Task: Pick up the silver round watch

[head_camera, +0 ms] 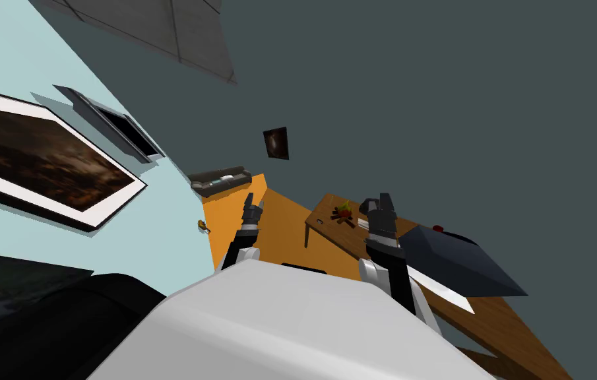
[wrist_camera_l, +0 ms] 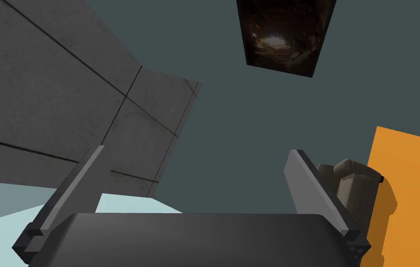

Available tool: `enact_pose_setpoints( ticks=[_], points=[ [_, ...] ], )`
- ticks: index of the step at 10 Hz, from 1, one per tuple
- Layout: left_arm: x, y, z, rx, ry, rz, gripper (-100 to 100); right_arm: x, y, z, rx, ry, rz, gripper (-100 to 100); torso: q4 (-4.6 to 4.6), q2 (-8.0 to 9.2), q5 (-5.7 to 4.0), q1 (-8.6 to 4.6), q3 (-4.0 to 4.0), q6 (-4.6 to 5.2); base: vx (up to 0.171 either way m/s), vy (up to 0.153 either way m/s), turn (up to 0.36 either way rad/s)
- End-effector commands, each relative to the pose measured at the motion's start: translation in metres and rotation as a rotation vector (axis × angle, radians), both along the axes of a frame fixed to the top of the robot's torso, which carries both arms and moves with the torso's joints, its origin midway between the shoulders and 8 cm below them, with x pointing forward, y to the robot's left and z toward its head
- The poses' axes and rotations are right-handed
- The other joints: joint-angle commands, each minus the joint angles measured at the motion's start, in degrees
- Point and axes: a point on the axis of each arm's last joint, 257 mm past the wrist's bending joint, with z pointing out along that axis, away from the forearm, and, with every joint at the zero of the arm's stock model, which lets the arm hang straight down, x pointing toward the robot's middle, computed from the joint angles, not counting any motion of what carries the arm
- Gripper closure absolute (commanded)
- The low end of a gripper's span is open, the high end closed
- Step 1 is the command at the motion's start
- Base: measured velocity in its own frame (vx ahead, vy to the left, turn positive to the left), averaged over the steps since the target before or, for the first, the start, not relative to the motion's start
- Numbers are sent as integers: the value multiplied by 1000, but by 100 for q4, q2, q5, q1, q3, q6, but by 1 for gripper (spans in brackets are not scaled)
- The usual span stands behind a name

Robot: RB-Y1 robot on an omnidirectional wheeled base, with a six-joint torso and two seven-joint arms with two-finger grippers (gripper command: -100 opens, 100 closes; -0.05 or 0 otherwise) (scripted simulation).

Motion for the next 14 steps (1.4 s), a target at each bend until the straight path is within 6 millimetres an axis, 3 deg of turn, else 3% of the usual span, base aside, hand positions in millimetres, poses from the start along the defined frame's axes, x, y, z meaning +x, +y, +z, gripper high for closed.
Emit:
enact_pose_setpoints(
  ticks=[1,4,11,14],
  points=[
    [0,0,0,0,0,0,0,2,-1,-9,-53,23,7,-100,0,0,0,0,0,0,21,-1,122],
    [0,0,0,0,0,0,0,4,-6,-32,-148,76,9,-100,-3,-14,-2,-8,-8,-1,38,-9,171],
    [0,0,0,0,0,0,0,3,-37,-117,-390,264,-7,-100,-4,-16,0,0,-10,2,40,0,227],
    [0,0,0,0,0,0,0,1,-47,-139,-433,315,-12,-100,-3,-11,1,3,-6,-1,25,2,166]
  ],
)
